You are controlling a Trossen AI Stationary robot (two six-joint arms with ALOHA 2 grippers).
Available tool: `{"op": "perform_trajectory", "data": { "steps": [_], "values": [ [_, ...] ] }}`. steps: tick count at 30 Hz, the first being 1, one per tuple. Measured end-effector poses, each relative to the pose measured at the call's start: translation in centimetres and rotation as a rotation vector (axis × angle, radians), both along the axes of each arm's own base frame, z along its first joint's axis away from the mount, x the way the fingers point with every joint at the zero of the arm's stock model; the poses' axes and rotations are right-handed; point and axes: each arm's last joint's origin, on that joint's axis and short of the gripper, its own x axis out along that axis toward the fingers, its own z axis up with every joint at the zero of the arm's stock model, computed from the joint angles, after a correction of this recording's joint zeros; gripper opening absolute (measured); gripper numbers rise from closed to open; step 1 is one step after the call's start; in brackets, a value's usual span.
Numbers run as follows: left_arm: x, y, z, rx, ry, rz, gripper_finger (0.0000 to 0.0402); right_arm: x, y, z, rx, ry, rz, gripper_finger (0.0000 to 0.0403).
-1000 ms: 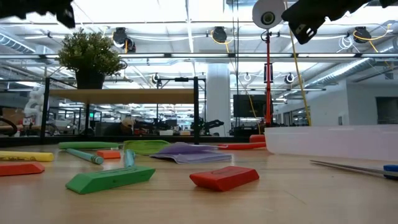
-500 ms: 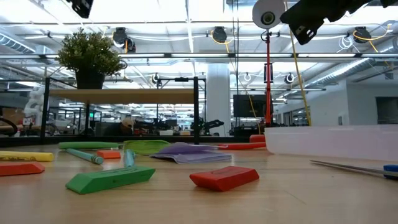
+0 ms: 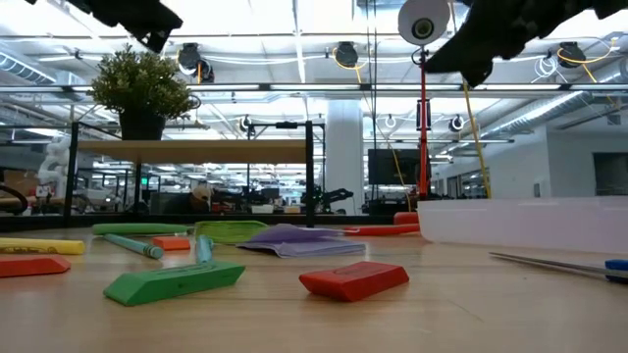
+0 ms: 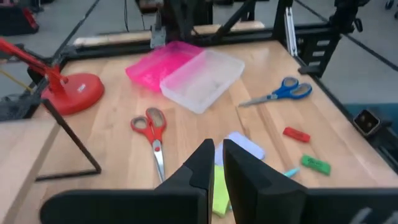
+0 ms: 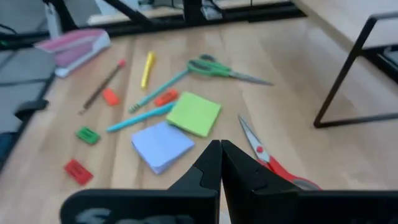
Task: Pack school essentials
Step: Put the red scissors into the pink supply box
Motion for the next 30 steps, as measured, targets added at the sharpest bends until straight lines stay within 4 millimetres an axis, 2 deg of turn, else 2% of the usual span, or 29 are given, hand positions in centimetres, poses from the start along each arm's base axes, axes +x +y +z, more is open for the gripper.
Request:
{"op": "perform_trajectory", "data": {
  "steps": [5, 11, 17, 24, 30],
  "values": [
    [0.1, 0.0, 1.0, 0.018, -0.032, 0.0, 0.0037, 1.1, -1.2, -1.1, -0.023, 0.046, -0.055, 0.0],
    [0.1, 0.0, 0.9, 0.102, -0.038, -0.03, 0.0037, 2.4, -2.7, -1.5, 0.026, 0.015, -0.068, 0.0],
    [0.1, 0.0, 0.9, 0.143, -0.042, -0.046, 0.0037, 2.8, -3.5, -2.1, 0.088, 0.042, -0.079, 0.0],
    [0.0, 0.0, 0.8, 0.138, -0.027, -0.044, 0.0037, 3.3, -3.0, -0.4, 0.133, 0.051, -0.071, 0.0],
    [0.0, 0.0, 0.8, 0.097, -0.02, -0.026, 0.0037, 4.7, -2.9, 1.4, 0.099, 0.093, -0.056, 0.0]
  ]
}}
